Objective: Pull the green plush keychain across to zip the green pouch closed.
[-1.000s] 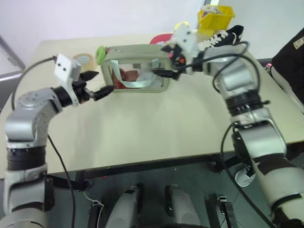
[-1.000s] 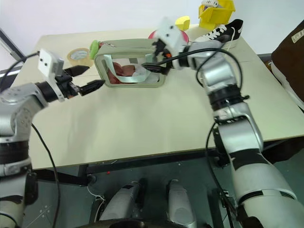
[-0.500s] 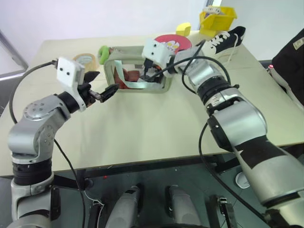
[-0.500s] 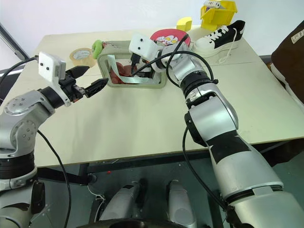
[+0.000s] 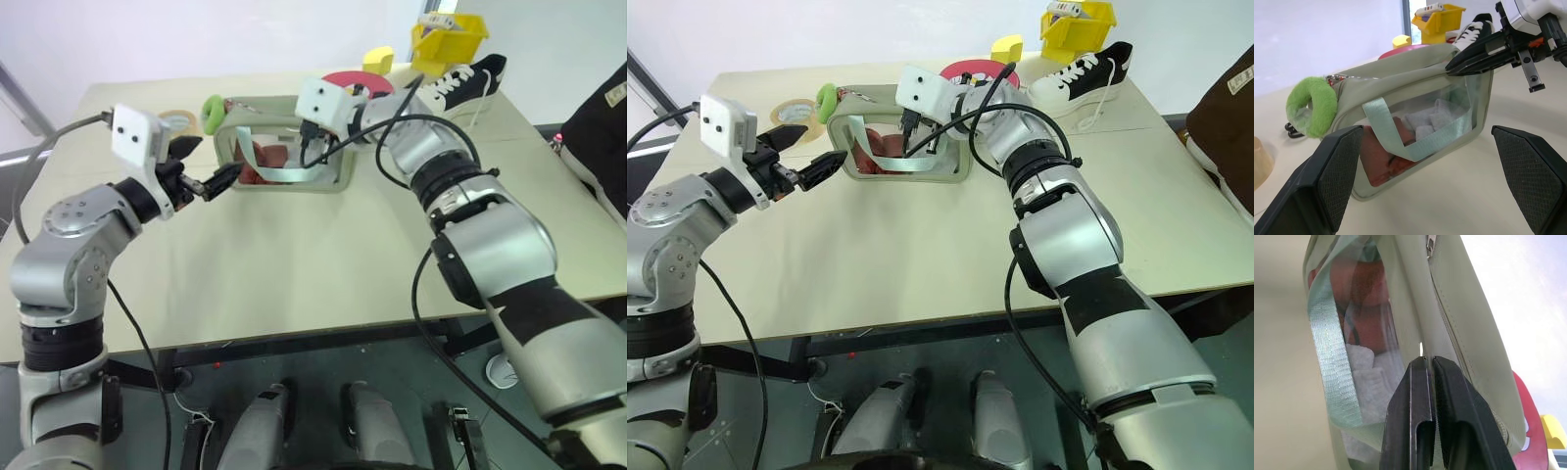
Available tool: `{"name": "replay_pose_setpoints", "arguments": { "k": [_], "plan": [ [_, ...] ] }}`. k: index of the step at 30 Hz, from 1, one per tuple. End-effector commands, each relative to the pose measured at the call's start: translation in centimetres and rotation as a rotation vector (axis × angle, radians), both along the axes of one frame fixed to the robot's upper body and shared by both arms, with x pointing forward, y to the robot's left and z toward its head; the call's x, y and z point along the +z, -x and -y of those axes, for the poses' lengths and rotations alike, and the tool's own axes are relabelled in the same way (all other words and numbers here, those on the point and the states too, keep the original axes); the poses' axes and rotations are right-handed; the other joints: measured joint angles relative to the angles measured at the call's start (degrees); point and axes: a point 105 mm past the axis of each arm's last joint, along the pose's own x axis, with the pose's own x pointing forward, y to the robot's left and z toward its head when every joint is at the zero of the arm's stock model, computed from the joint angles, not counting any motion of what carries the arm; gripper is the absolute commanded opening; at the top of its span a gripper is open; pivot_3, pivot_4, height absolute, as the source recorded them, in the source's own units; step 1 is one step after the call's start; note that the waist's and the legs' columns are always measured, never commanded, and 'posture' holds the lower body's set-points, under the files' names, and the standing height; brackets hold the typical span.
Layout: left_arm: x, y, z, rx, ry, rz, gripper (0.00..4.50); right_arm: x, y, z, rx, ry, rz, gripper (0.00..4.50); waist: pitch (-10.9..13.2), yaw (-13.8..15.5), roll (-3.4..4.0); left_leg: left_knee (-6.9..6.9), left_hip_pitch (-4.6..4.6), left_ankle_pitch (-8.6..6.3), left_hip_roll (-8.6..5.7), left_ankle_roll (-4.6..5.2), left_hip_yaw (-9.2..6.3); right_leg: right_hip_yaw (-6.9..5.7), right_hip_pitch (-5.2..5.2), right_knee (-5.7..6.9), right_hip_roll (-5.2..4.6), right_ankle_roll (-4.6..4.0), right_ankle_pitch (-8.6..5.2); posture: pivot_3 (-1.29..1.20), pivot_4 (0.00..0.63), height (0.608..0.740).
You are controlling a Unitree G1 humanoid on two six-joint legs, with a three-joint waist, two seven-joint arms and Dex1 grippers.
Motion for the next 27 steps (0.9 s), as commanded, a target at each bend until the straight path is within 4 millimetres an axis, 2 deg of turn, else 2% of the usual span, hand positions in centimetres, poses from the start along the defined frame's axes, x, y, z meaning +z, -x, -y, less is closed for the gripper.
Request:
{"name": "replay_pose_setpoints", "arguments": {
  "k": [1,3,6,9,13,17,21,25,27],
  "plan": [
    [1.4,0.1,0.1,-0.005,-0.018,0.061,4.5,2.7,0.4,-0.4,0.032,-0.047,0.045,0.07,0.0,0.0,0.0,0.0,0.0,0.0,0.0,0.0,0.0,0.0,0.0,0.01,0.0,0.0,0.0,0.0,0.15,0.74],
    [1.4,0.1,0.2,-0.008,-0.018,0.062,4.5,3.1,0.6,-0.6,0.046,-0.064,0.04,0.07,0.0,-0.02,0.0,-0.01,0.0,0.0,0.0,0.0,0.0,0.0,0.0,0.01,0.0,0.0,0.0,0.0,0.15,0.74],
    [1.4,0.0,0.3,-0.012,-0.019,0.063,4.5,3.9,0.8,-0.7,0.068,-0.081,0.05,0.88,0.0,-0.03,0.0,-0.01,0.0,0.0,0.0,0.0,0.01,0.01,-0.02,0.02,0.0,0.0,0.0,0.0,0.15,0.74],
    [1.4,-0.1,0.4,-0.019,-0.021,0.064,4.5,3.8,0.7,-0.5,0.057,-0.065,0.058,2.26,0.0,-0.02,0.0,-0.02,-0.01,0.0,0.0,-0.01,0.02,0.01,-0.05,0.05,-0.01,0.0,0.0,0.0,0.15,0.74],
    [1.6,-0.3,0.5,-0.023,-0.02,0.068,4.5,4.1,0.2,0.0,0.005,-0.077,0.093,4.43,0.0,0.0,0.0,-0.02,-0.01,0.0,0.01,-0.01,0.02,0.02,-0.06,0.06,-0.01,0.0,0.0,0.0,0.15,0.74],
    [1.6,-0.3,0.7,-0.028,-0.022,0.07,4.5,3.4,-0.3,0.9,-0.043,-0.066,0.085,4.47,0.0,0.01,0.0,-0.02,-0.01,0.0,0.0,-0.02,0.02,0.02,-0.07,0.07,-0.01,0.0,0.0,0.0,0.15,0.74],
    [1.6,-0.3,0.6,-0.029,-0.025,0.072,4.5,1.4,-0.5,1.5,-0.066,-0.037,0.016,4.47,0.0,-0.02,0.0,-0.02,-0.02,0.01,0.0,-0.03,0.03,0.02,-0.08,0.08,-0.01,0.0,0.0,0.0,0.15,0.74],
    [1.7,-0.4,0.6,-0.026,-0.025,0.074,4.5,0.7,-0.5,1.5,-0.067,-0.014,0.006,4.47,0.0,-0.02,0.01,-0.03,-0.02,0.01,0.0,-0.03,0.03,0.02,-0.08,0.08,-0.01,0.0,0.0,0.0,0.15,0.74],
    [1.7,-0.4,0.6,-0.026,-0.026,0.076,4.5,0.5,-0.4,1.3,-0.05,-0.005,-0.008,3.95,0.0,-0.02,0.01,-0.03,-0.02,0.01,0.0,-0.02,0.03,0.02,-0.08,0.08,-0.01,0.0,0.0,0.0,0.15,0.74]
  ]
}}
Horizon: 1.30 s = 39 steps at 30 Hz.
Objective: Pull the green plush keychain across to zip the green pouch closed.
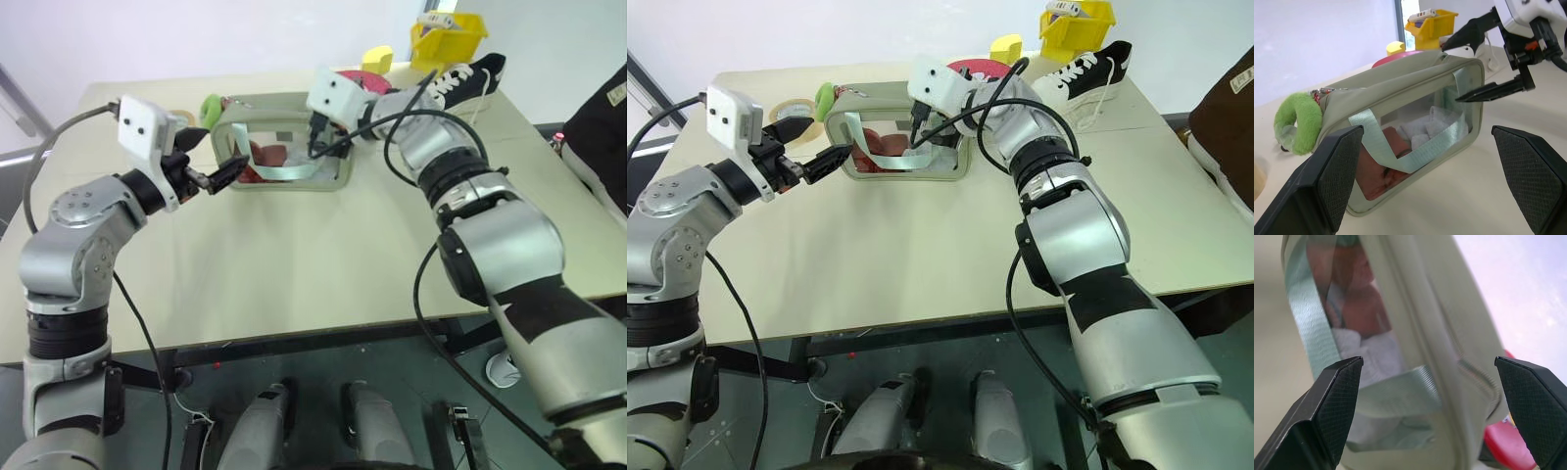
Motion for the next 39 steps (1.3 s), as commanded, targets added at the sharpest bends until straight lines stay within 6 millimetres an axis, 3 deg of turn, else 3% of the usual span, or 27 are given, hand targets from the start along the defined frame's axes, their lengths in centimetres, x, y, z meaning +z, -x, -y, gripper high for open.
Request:
{"name": "replay_pose_setpoints", "arguments": {
  "k": [1,8,16,23,30,33,39],
  "plan": [
    [1.3,0.2,0.1,-0.001,-0.016,0.054,4.5,1.1,0.3,-0.5,0.03,0.006,0.018,3.61,0.0,0.0,0.0,0.0,0.0,0.0,0.0,0.0,0.0,0.0,0.0,0.0,0.0,0.0,0.0,0.0,0.15,0.74],
    [1.3,0.0,-0.3,0.013,-0.018,0.055,4.5,0.7,0.1,0.4,0.022,0.042,0.022,0.04,0.0,-0.01,0.0,0.0,0.01,0.0,0.01,0.0,0.0,0.0,0.0,0.01,0.01,0.0,0.0,0.0,0.15,0.74],
    [2.1,0.5,-1.7,0.019,-0.046,0.055,4.5,3.0,1.3,1.1,0.154,0.013,0.064,0.04,0.0,0.06,0.0,0.0,-0.01,0.0,0.0,-0.01,0.0,-0.01,0.0,0.01,0.0,0.0,0.0,0.0,0.15,0.74],
    [4.7,3.1,-3.0,-0.119,-0.106,0.018,4.5,4.1,3.6,4.5,0.314,0.014,0.027,0.04,0.03,-0.05,0.02,0.0,-0.05,0.0,0.01,0.0,0.02,-0.01,-0.04,0.0,-0.01,0.01,-0.01,0.0,0.15,0.74],
    [4.3,3.7,-3.7,-0.16,-0.14,-0.027,4.5,1.6,5.7,6.7,0.385,0.022,-0.076,0.04,0.03,-0.01,0.02,-0.01,-0.02,-0.01,0.05,-0.01,0.03,0.0,-0.03,0.01,-0.09,0.0,-0.02,0.0,0.15,0.74],
    [3.3,3.9,-3.6,-0.174,-0.162,-0.053,4.5,0.5,6.9,6.7,0.407,0.022,-0.107,0.04,0.02,0.03,0.02,0.01,-0.01,-0.01,0.04,-0.01,0.02,0.0,0.0,0.01,-0.13,0.0,-0.02,0.0,0.15,0.74],
    [2.3,3.5,-2.7,-0.191,-0.158,-0.072,4.5,0.4,7.7,6.4,0.35,-0.013,-0.126,0.04,0.02,0.1,0.02,0.02,-0.02,-0.03,0.05,0.0,0.02,-0.01,-0.01,0.0,-0.17,-0.04,-0.04,0.0,0.15,0.74]
  ]
}}
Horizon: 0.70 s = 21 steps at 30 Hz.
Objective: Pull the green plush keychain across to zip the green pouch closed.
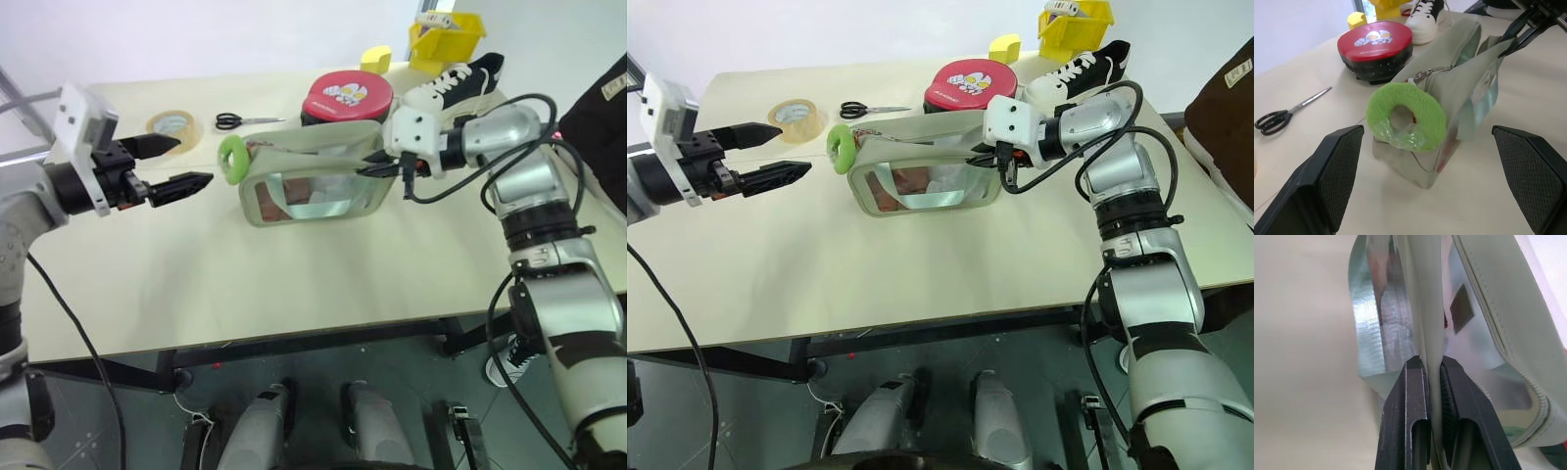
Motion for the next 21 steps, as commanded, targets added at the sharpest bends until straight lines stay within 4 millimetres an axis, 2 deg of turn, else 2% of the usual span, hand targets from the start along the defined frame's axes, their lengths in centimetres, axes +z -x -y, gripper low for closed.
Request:
{"name": "replay_pose_setpoints", "arguments": {
  "k": [1,3,6,9,14,21],
  "plan": [
    [0.8,0.0,1.0,-0.027,-0.013,0.049,4.5,1.8,0.5,-0.6,-0.012,-0.042,0.048,0.42,0.0,0.09,0.0,0.0,0.0,0.0,0.0,0.0,0.0,0.0,0.0,0.0,-0.01,-0.01,-0.01,0.0,0.15,0.74],
    [0.9,-0.1,1.3,-0.034,-0.01,0.05,4.5,2.1,0.6,-0.4,-0.021,-0.03,0.06,1.19,0.0,0.11,0.0,0.01,-0.01,0.0,0.0,0.0,0.0,0.0,0.01,0.0,-0.02,-0.01,-0.01,0.0,0.15,0.74],
    [1.1,-0.1,1.3,-0.037,-0.009,0.054,4.5,4.3,0.7,0.0,-0.033,-0.036,0.078,2.81,0.0,0.14,0.0,0.03,-0.03,0.0,-0.01,0.0,0.01,-0.02,0.0,-0.01,-0.02,-0.01,-0.01,0.0,0.15,0.74],
    [1.2,-0.2,1.5,-0.039,-0.009,0.058,4.5,5.6,1.0,0.0,-0.029,-0.039,0.08,4.35,0.0,0.12,0.0,0.03,-0.03,0.0,-0.01,0.01,0.02,-0.02,-0.01,-0.01,-0.04,-0.01,-0.01,0.0,0.15,0.74],
    [1.2,-0.2,1.7,-0.041,-0.01,0.066,4.5,5.7,1.2,-0.3,-0.01,-0.025,0.07,4.35,-0.01,0.1,-0.02,0.03,-0.03,-0.01,0.0,0.02,0.01,-0.03,0.02,-0.02,-0.03,-0.01,-0.01,0.0,0.15,0.74],
    [1.2,-0.5,1.8,-0.046,-0.002,0.077,4.5,4.8,-0.4,-2.2,-0.025,-0.049,0.061,4.35,-0.01,0.06,-0.02,0.03,-0.03,-0.01,0.0,0.02,0.02,-0.03,0.01,-0.01,-0.04,-0.01,-0.01,0.0,0.15,0.74]
  ]
}}
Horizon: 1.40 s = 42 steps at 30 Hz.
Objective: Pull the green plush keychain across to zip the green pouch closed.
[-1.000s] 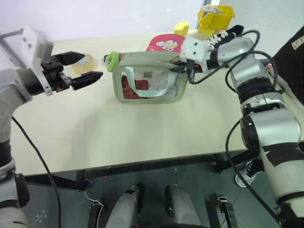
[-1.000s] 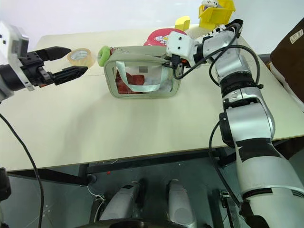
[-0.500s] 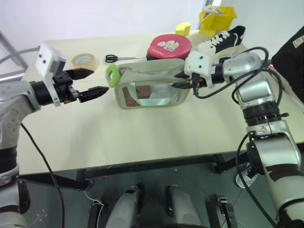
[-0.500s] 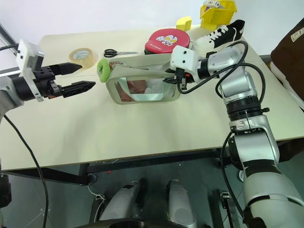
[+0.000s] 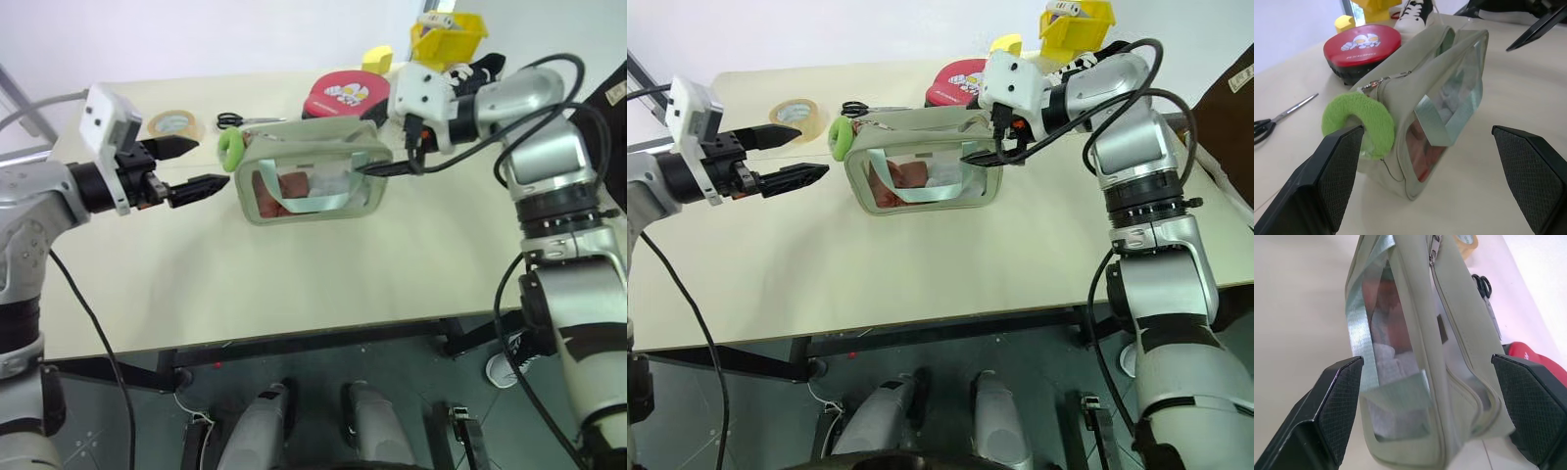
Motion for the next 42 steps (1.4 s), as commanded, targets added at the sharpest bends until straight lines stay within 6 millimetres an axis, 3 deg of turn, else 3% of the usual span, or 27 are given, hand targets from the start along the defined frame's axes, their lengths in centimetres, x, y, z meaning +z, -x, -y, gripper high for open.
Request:
{"name": "replay_pose_setpoints", "arguments": {
  "k": [1,6,7,9,15,16,20,24,28,32,35,39,42],
  "plan": [
    [1.5,0.1,0.1,-0.004,-0.002,0.07,4.5,1.3,-0.6,-1.1,0.004,-0.014,0.057,4.35,0.0,-0.02,0.0,0.0,0.0,0.0,0.0,0.0,0.0,0.0,0.0,0.0,0.0,0.0,0.0,0.0,0.15,0.74],
    [1.5,0.0,0.2,-0.005,-0.002,0.07,4.5,-0.2,-1.4,-2.5,0.02,-0.012,0.004,4.35,0.0,-0.05,0.0,0.0,0.0,0.0,0.0,0.0,0.0,0.0,-0.01,0.0,0.02,0.01,0.01,0.0,0.15,0.74],
    [1.5,0.0,0.2,-0.004,-0.002,0.071,4.5,-0.5,-1.6,-2.5,0.013,-0.007,-0.001,4.12,0.0,-0.03,0.0,0.0,0.0,0.0,0.0,0.0,0.0,0.0,-0.01,0.01,0.03,0.01,0.01,0.0,0.15,0.74],
    [1.5,0.0,0.1,-0.001,-0.002,0.072,4.5,-0.9,-1.9,-2.4,0.005,0.001,-0.004,3.51,0.0,0.08,0.0,0.0,0.0,0.01,0.0,-0.01,-0.01,-0.01,-0.01,0.01,0.03,0.01,0.01,0.0,0.15,0.74],
    [1.3,-0.1,-0.2,0.025,-0.006,0.083,4.5,-0.3,-2.0,-2.7,0.026,0.005,0.017,0.31,0.0,-0.06,0.0,0.0,0.01,0.01,-0.01,-0.01,-0.01,-0.01,0.0,0.02,0.04,0.02,0.01,0.0,0.15,0.74],
    [1.3,0.0,-0.3,0.026,-0.007,0.083,4.5,0.3,-1.9,-2.7,0.031,0.003,0.031,0.07,0.0,-0.09,0.01,0.0,0.0,0.01,0.0,-0.01,-0.01,-0.01,-0.02,0.02,0.05,0.01,0.01,0.0,0.15,0.74],
    [1.4,0.0,-0.7,0.039,-0.01,0.084,4.5,3.1,-1.1,-2.6,0.048,-0.015,0.065,0.07,0.01,-0.09,0.02,-0.01,-0.01,0.01,0.0,-0.01,0.0,0.01,-0.06,0.02,0.05,0.02,0.01,0.0,0.15,0.74],
    [1.5,0.1,-0.9,0.044,-0.011,0.083,4.5,3.8,0.1,-1.9,0.072,0.009,0.066,0.07,0.01,0.06,0.02,-0.01,-0.02,0.0,-0.01,-0.01,0.0,0.01,-0.05,0.02,0.04,0.02,0.01,0.0,0.15,0.74],
    [1.3,0.1,-0.8,0.039,-0.011,0.08,4.5,1.3,1.3,-1.1,0.096,0.051,0.015,0.07,0.0,0.12,-0.01,0.01,-0.01,0.0,-0.01,0.0,-0.02,-0.02,0.0,0.0,0.03,0.02,0.01,0.0,0.15,0.74],
    [1.4,-0.1,-0.6,0.03,-0.011,0.079,4.5,-2.3,3.1,-1.8,0.138,0.056,-0.04,0.07,0.0,0.1,0.0,0.02,-0.02,-0.01,0.0,0.01,-0.02,-0.01,-0.01,0.01,0.01,0.01,0.0,0.0,0.15,0.74],
    [1.5,-0.2,-0.5,0.025,-0.011,0.08,4.5,-2.9,3.5,-1.9,0.136,0.056,-0.046,0.07,0.0,-0.42,0.0,0.03,0.01,-0.01,0.02,0.01,0.03,0.03,-0.02,0.03,0.01,0.01,0.01,0.0,0.15,0.74],
    [1.5,-0.4,-0.3,0.015,-0.017,0.078,4.5,-1.7,2.9,-1.4,0.087,0.025,-0.01,1.55,0.0,-0.13,0.0,0.01,0.01,-0.01,0.05,0.01,0.03,0.01,-0.03,0.03,0.02,0.0,0.0,0.0,0.15,0.74],
    [1.6,-0.4,-0.4,0.014,-0.021,0.075,4.5,-0.9,3.1,-0.9,0.078,0.027,0.005,3.19,0.0,0.14,0.0,0.04,0.0,-0.01,0.03,0.02,0.03,0.0,0.0,0.01,0.01,0.0,0.0,0.0,0.15,0.74]
  ]
}}
